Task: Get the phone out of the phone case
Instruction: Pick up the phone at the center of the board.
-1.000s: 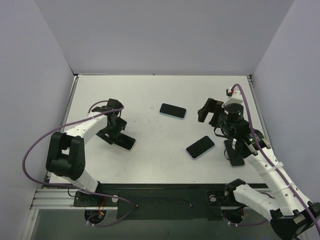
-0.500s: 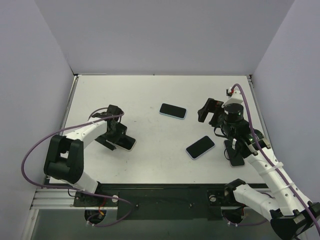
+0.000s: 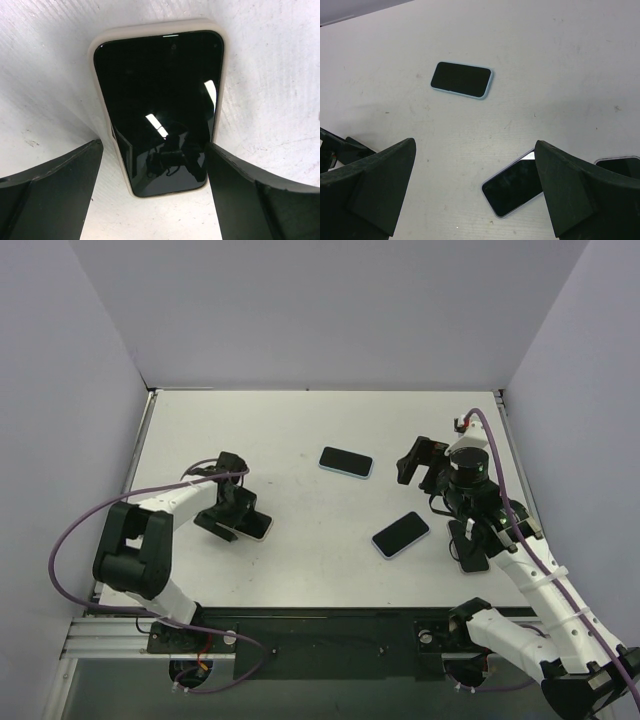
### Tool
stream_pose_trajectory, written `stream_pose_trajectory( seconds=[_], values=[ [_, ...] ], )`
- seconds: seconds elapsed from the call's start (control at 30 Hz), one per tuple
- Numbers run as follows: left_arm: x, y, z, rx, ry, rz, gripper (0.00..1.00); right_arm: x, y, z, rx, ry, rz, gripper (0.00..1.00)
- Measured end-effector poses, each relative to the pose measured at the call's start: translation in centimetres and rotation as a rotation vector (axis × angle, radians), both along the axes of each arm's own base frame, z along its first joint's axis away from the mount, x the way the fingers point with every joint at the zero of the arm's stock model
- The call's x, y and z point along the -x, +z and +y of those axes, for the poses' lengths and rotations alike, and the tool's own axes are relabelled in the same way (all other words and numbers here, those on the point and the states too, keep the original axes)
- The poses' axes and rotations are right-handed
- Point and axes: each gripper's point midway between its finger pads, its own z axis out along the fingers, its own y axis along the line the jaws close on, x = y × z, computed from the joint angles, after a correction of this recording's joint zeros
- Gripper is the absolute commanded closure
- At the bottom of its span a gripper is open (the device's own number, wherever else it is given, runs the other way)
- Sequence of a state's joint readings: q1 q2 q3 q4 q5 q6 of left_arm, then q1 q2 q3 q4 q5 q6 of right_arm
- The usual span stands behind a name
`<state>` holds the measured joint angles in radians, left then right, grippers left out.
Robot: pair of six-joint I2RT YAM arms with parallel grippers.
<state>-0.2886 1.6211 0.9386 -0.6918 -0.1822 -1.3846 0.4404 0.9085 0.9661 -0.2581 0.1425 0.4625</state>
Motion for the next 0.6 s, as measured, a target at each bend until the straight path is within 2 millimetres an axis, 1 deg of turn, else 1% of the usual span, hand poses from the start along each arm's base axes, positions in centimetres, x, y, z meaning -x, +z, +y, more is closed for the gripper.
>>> stream_pose_trajectory(
  seconds=[0.2,0.3,0.6],
  values=[
    [-0.3,0.5,-0.2,0.039,0.009,-0.110,0.06,0.0,-0.1,-0.1,0.007,-0.002,0.001,0.00],
    [-1.1,0.7,-0.4,0.054,0.014,-0.154,0.06,0.0,-0.2,-0.2,0.015,-0.003,0.000,0.00],
    [-3.2,0.8,-1.4,0.084,0.037,-0.150,0.06,-0.2,-0.5,-0.2,0.026,-0.002,0.008,0.00]
  ],
)
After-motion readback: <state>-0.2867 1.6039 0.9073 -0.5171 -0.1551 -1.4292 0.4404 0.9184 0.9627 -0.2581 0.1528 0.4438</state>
